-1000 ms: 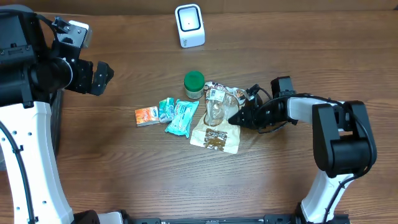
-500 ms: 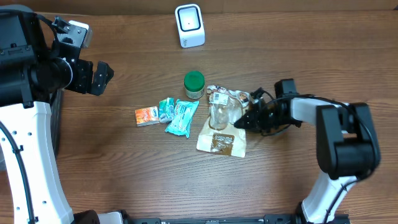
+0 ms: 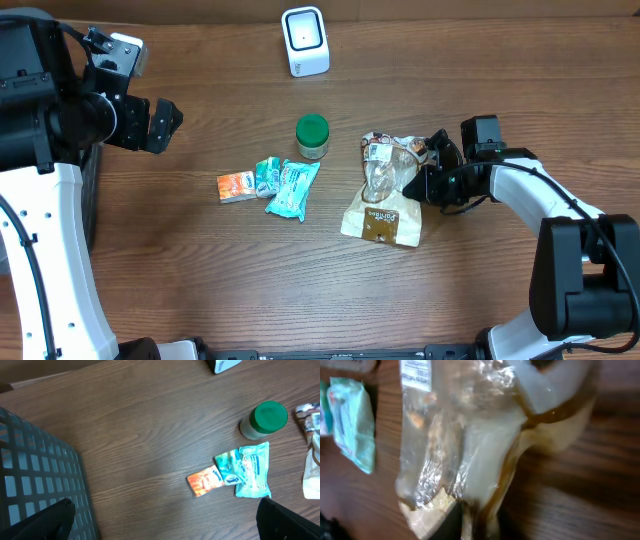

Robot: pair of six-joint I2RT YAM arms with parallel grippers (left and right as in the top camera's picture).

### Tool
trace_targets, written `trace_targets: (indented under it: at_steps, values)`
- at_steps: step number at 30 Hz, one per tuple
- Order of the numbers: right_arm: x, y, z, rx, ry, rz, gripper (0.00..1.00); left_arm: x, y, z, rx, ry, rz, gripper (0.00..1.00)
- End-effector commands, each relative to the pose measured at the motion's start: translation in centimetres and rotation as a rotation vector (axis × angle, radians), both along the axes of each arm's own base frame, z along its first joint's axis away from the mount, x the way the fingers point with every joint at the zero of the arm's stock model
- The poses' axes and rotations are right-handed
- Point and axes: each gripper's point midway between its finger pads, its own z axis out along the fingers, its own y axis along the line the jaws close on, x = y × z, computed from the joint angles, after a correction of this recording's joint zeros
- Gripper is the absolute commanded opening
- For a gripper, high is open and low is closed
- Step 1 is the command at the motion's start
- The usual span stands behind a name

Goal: Scan the item barcode
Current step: 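Grasp the bean bag's right edge with the right gripper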

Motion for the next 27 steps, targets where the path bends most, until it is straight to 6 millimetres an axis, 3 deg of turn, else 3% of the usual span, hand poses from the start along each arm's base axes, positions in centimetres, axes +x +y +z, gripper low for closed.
trace_targets:
  at_steps: [1, 3, 9, 19, 27]
  values:
    - [0.1, -0.3, -0.7, -0.032, -0.005, 0.006, 0.35, 0.0, 0.1, 1.0, 0.017, -0.030, -0.016, 1.00]
    - [0.0, -0.3, -1.1, -0.032, 0.008, 0.004, 0.46, 0.0, 0.1, 1.0, 0.017, -0.030, -0.016, 1.00]
    - [0.2, -0.3, -1.9, 0.035, 0.042, -0.025, 0.53, 0.0, 0.1, 1.0, 0.017, -0.030, -0.016, 1.00]
    - [0.4, -4.1, -2.5, 0.228, 0.019, -0.156, 0.62, 0.0, 0.1, 1.0, 0.017, -0.030, -0.016, 1.00]
    - [-0.6, -1.8, -5.6, 0.335, 0.046, -0.132, 0.64, 0.0, 0.1, 1.0, 0.017, -0.030, -0.016, 1.00]
